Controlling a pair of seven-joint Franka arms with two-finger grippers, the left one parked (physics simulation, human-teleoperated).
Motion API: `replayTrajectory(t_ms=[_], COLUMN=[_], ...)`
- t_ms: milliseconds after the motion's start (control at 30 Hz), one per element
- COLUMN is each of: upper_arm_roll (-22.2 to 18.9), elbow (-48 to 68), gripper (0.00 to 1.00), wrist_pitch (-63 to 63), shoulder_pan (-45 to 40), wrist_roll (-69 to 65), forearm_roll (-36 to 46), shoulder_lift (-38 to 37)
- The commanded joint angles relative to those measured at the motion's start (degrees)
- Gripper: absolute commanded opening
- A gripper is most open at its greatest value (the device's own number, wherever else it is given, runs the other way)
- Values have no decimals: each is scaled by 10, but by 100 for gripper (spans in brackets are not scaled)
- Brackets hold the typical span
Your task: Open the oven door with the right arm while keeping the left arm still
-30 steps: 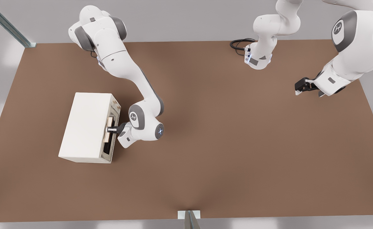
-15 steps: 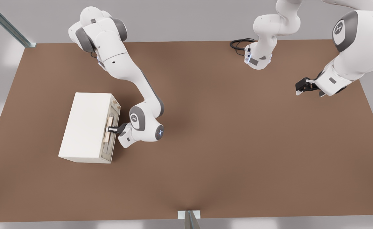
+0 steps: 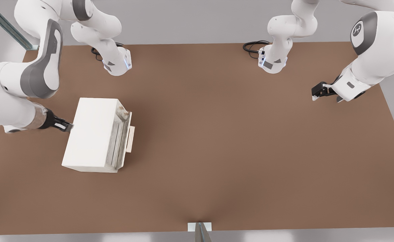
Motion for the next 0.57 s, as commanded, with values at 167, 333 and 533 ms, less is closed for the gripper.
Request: replayTrajectory(t_ms=[167,333,533], upper_arm_roll=[27,26,26], elbow=[12,10,10], gripper=[100,100,100], wrist_pitch=[1,1,1], shoulder_pan=[8,8,8], wrist_roll=[-242,-240,-241], forearm_roll=[-33,-33,-33], shoulder_lift=[-21,-20,-17])
